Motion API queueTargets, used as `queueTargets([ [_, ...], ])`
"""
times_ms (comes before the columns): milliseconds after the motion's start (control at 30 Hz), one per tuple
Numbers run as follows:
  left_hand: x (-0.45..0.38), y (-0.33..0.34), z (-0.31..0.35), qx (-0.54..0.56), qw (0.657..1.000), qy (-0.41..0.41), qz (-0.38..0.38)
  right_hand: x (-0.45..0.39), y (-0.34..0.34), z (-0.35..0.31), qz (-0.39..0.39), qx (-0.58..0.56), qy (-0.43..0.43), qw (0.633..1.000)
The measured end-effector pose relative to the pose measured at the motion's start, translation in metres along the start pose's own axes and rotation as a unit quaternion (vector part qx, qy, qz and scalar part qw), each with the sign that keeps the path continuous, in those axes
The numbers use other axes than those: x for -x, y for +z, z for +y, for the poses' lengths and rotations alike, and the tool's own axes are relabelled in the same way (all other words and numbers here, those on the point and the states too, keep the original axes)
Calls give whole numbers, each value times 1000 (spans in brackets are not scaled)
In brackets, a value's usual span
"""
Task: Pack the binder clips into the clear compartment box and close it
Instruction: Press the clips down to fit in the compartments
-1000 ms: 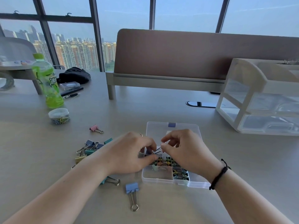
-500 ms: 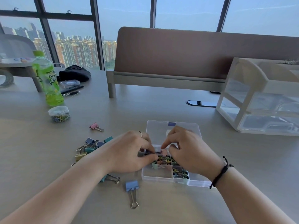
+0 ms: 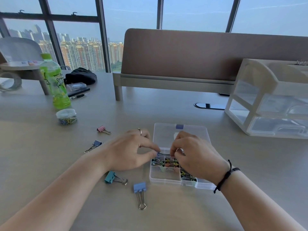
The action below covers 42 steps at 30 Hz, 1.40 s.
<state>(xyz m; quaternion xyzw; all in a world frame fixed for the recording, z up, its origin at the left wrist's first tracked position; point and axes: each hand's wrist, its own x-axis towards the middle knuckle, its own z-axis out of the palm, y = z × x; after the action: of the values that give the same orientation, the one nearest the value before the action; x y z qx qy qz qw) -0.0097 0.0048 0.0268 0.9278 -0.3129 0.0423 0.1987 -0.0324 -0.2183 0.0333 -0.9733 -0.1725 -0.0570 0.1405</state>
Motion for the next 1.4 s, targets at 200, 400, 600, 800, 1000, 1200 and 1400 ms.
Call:
queueTargets([
  [200, -1, 5, 7, -35, 999, -8, -23, 0, -1, 1, 2, 0, -8, 1000],
  [400, -4, 7, 2, -33, 999, -3, -4, 0, -1, 2, 20, 16, 4, 1000],
  [600, -5, 10, 0, -30, 1000, 2, 5, 1, -1, 1, 26, 25, -6, 999],
  [800, -3, 0, -1, 9, 997, 23, 73, 1, -2, 1, 54, -2, -22, 998],
  [1000, 2, -17, -5, 47, 991, -41, 116, 14, -4, -34, 29, -68, -135, 988],
  [1200, 26, -38, -13, 119, 988, -95, -25, 26, 1, -66, -100, 5, -246, 964],
  [1400, 48, -66, -5, 147, 956, -132, -215, 25, 1, -63, -131, 13, -249, 960],
])
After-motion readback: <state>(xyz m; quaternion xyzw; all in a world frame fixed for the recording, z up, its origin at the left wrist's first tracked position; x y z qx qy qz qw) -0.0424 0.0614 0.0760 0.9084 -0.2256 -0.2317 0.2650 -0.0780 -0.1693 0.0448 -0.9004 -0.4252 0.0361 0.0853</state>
